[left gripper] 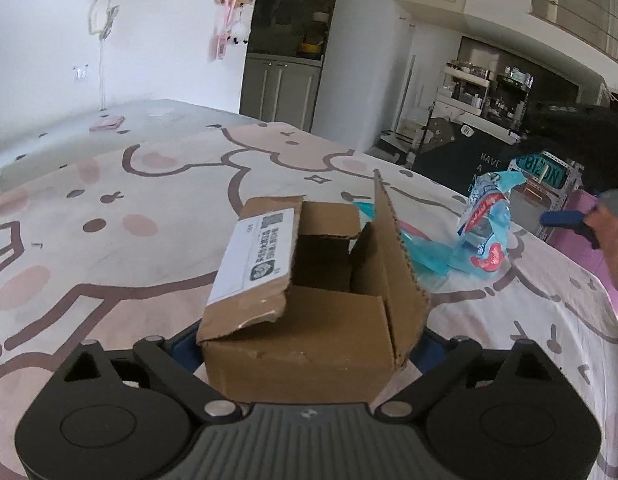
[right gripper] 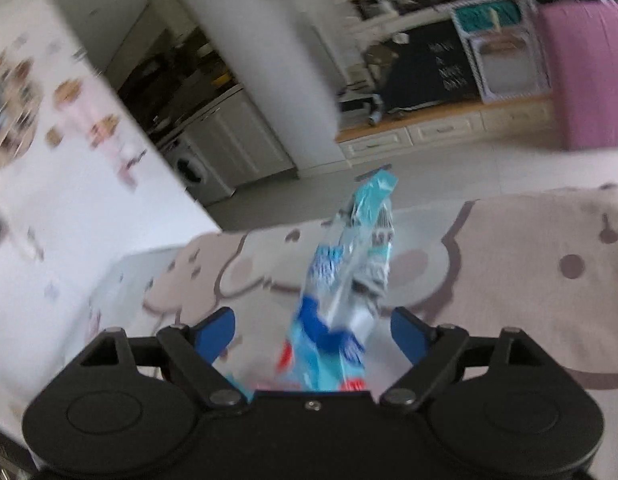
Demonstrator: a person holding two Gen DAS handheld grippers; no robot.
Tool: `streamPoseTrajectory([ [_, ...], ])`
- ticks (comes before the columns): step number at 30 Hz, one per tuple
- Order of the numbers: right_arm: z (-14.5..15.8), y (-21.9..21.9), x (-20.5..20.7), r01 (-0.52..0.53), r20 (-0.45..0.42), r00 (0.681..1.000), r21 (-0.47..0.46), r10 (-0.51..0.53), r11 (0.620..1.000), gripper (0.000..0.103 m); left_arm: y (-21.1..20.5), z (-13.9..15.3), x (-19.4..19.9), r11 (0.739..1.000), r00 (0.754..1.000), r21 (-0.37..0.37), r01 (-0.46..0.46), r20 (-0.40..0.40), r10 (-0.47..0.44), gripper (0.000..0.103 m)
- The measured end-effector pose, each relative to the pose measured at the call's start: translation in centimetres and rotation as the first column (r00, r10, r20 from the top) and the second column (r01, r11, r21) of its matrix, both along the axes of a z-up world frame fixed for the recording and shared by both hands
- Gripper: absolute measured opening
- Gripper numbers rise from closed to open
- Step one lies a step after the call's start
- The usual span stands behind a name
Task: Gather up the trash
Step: 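Close the left tool on the cardboard box while the right tool grasps the blue-teal bag, then carry the cardboard box and blue-teal bag with both tools over the wastebasket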
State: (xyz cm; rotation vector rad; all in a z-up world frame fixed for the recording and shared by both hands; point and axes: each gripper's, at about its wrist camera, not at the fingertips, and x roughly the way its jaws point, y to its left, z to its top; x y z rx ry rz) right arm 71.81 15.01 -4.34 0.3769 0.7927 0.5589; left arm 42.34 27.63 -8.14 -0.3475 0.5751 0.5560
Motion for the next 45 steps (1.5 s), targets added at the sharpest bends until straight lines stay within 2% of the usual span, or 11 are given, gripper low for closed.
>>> streamPoseTrajectory([
  [4, -1.8, 2.0, 2.7, 0.037, -0.068, 0.997, -0.049, -0.040, 0.998, 0.082, 0.4, -0.1, 0.1, 1.000, 1.000, -0.015, 0.002, 0.005, -0.002, 0.095],
  [7, -3.8, 2.4, 3.5, 0.064, -0.152, 0.985, -0.085, -0.076, 0.994, 0.076, 0.5, -0.1, 0.5, 1.000, 1.000, -0.009, 0.011, 0.001, -0.011, 0.094],
  [8, -4.7, 2.4, 3.3, 0.071, -0.186, 0.979, -0.080, -0.085, 0.994, 0.071, 0.5, 0.0, 0.5, 1.000, 1.000, -0.008, 0.013, 0.004, -0.013, 0.093],
  [11, -6.0, 2.0, 2.9, 0.069, -0.245, 0.966, -0.044, -0.077, 0.997, 0.046, 0.5, 0.1, 0.6, 1.000, 1.000, -0.006, 0.009, 0.008, -0.009, 0.091],
  [15, -6.2, 1.8, 1.1, -0.018, -0.223, 0.975, -0.040, 0.009, 0.999, 0.019, 0.2, 0.1, 0.3, 1.000, 1.000, -0.010, 0.011, 0.014, -0.011, 0.090],
  [16, -6.1, 1.7, 0.6, -0.034, -0.207, 0.978, -0.053, 0.022, 0.998, 0.017, 0.1, 0.1, 0.2, 1.000, 1.000, -0.012, 0.011, 0.015, -0.011, 0.090],
  [24, -4.6, -1.3, -3.4, -0.134, -0.099, 0.988, -0.146, 0.120, 0.980, 0.015, -0.5, 0.8, -0.6, 1.000, 1.000, -0.021, 0.015, 0.022, -0.014, 0.089],
  [33, -2.7, -6.1, -9.7, -0.211, -0.009, 0.976, -0.259, 0.216, 0.943, 0.015, -2.8, 1.9, -2.3, 0.999, 0.999, -0.011, 0.047, 0.025, -0.047, 0.088],
  [45, -2.2, -12.5, -17.6, -0.192, 0.034, 0.978, -0.258, 0.207, 0.947, 0.015, -6.9, 3.5, -5.6, 0.990, 0.989, 0.029, 0.138, 0.058, -0.140, 0.088],
])
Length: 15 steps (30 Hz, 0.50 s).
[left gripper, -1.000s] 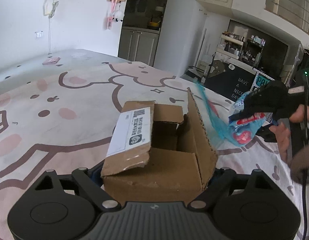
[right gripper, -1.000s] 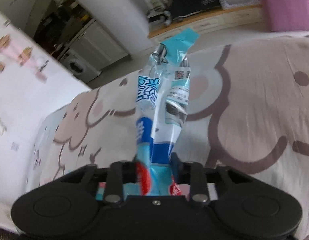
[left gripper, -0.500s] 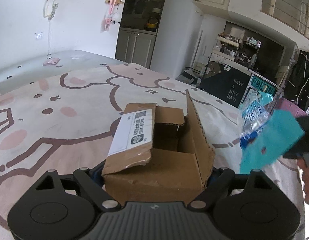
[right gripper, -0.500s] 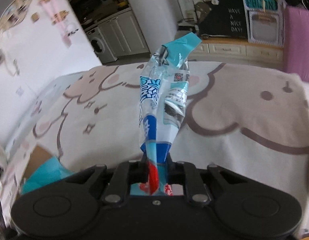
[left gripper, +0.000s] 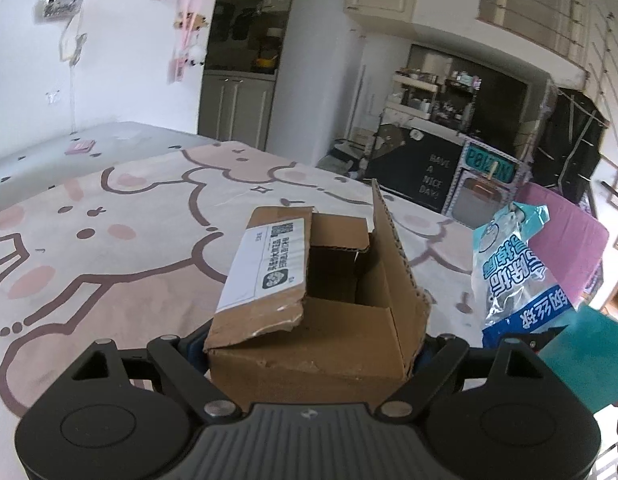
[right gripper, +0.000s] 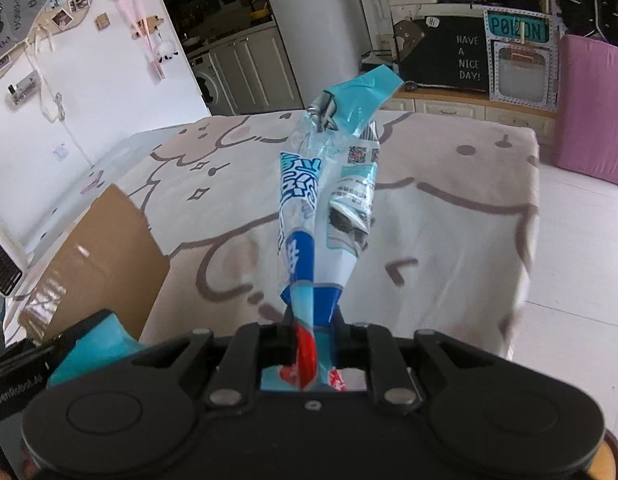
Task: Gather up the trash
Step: 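Carry the cardboard box and blue-teal bag with both tools over the wastebasket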
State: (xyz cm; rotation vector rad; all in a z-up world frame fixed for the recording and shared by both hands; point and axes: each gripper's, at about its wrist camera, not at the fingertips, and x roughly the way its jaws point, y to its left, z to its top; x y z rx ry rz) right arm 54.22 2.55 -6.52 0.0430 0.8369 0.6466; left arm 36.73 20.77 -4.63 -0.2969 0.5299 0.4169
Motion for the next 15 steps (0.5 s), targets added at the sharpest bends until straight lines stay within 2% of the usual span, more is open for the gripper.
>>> streamPoseTrajectory([
  [15, 1.0, -7.6, -9.3, 0.090, 0.075, 0.993, 0.029, -0.092, 0.996, 0.015, -5.5, 1.1, -6.4, 0.993, 0.992, 0.032, 0.114, 0.055, -0.116, 0.088],
])
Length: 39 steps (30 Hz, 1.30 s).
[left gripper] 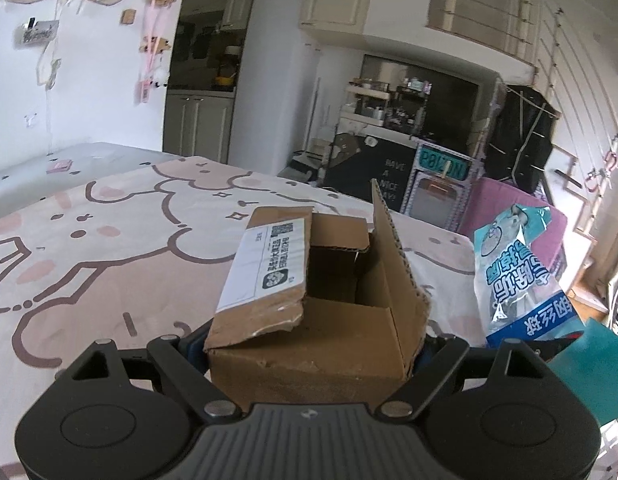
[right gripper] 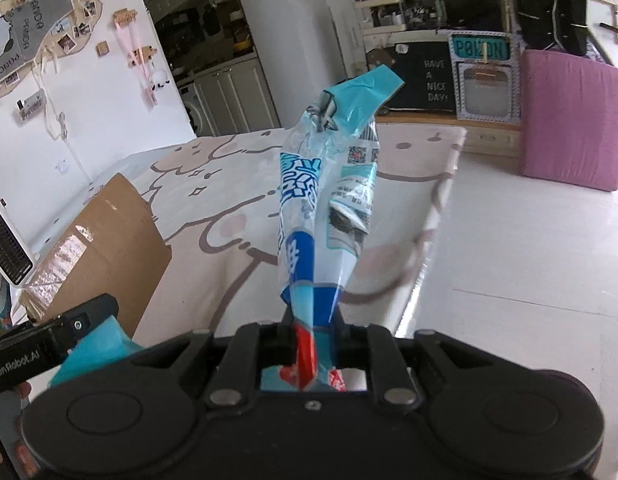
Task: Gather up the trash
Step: 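Carry the cardboard box and blue-teal bag with both tools over the wastebasket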
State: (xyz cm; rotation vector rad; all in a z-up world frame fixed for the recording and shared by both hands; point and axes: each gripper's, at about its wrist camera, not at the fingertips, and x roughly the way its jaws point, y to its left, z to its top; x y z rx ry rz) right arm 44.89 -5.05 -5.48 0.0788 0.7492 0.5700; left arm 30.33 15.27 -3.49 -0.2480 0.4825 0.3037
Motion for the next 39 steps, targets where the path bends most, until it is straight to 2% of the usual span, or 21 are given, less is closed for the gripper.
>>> streamPoseTrajectory([
  [10, 0.3, -5.6, -4.3, 0.062, 0.023, 0.998, 0.013, -0.063, 0.998, 0.015, -4.0, 0.9, -1.7, 0.996, 0.995, 0.015, 0.091, 0.033, -0.091, 0.088],
  [18, 0.0, -11.5, -7.0, 0.148, 0.025, 0.989, 0.013, -0.149, 0.989, 0.015, -9.1, 0.8, -1.9, 0.979, 0.979, 0.023, 0.202, 0.019, -0.203, 0.088],
  [29, -1.2, -19.1, -9.4, 0.242, 0.017, 0.970, -0.006, -0.242, 0.970, 0.015, -16.8, -0.8, -0.8, 0.937, 0.937, 0.017, 0.348, -0.026, -0.347, 0.088],
  [39, -5.2, -25.2, -10.2, 0.328, -0.063, 0.942, -0.047, -0.330, 0.944, 0.015, -21.5, -4.8, 1.1, 0.903, 0.894, -0.023, 0.429, -0.129, -0.428, 0.088],
])
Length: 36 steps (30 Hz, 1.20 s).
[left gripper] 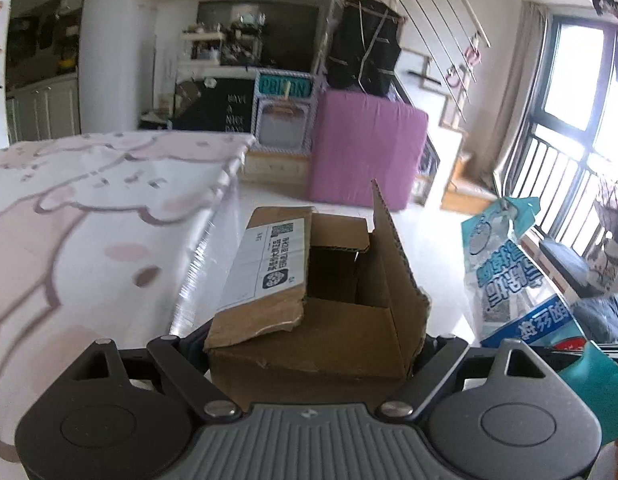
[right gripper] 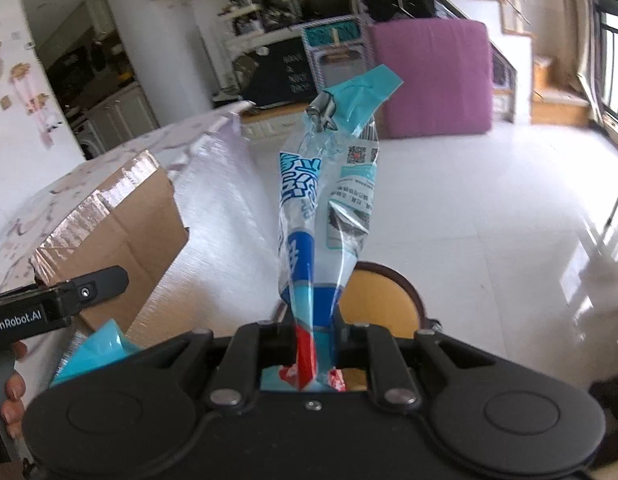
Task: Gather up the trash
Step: 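Carry the cardboard box and blue-teal bag with both tools over the wastebasket, then open the right tool to drop the bag while the left tool drops the box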
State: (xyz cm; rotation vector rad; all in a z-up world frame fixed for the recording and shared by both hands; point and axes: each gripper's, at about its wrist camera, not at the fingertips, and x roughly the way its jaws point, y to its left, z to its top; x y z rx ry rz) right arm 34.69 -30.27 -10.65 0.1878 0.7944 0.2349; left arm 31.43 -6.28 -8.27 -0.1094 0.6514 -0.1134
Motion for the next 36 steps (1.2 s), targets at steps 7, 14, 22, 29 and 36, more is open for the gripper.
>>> streamPoseTrajectory([
  [7, -2.9, -3.4, 1.0, 0.051, -0.074, 0.996, -0.005, -0.051, 0.999, 0.015, -1.7, -3.0, 1.2, 1.000, 0.998, 0.012, 0.010, -0.067, -0.009, 0.088],
  [14, -8.3, -3.3, 4.3, 0.010, -0.265, 0.964, 0.083, 0.012, 0.997, 0.016, -1.9, -5.8, 2.7, 1.000, 0.990, 0.013, -0.003, -0.142, 0.005, 0.088],
  [22, -14.6, -0.1, 9.7, -0.194, -0.493, 0.846, 0.072, 0.204, 0.978, 0.017, -2.0, -8.6, 4.0, 1.000, 0.977, -0.003, 0.004, -0.213, -0.004, 0.088],
  [29, -18.7, 3.1, 15.4, -0.377, -0.551, 0.809, -0.220, 0.204, 0.900, 0.020, -1.5, -10.3, 5.2, 1.000, 0.966, -0.007, -0.013, -0.258, 0.010, 0.088],
  [36, -22.0, 4.9, 19.0, -0.547, -0.672, 0.675, -0.176, 0.306, 0.818, 0.025, -1.5, -11.4, 6.8, 0.999, 0.957, -0.044, -0.024, -0.289, 0.010, 0.088],
])
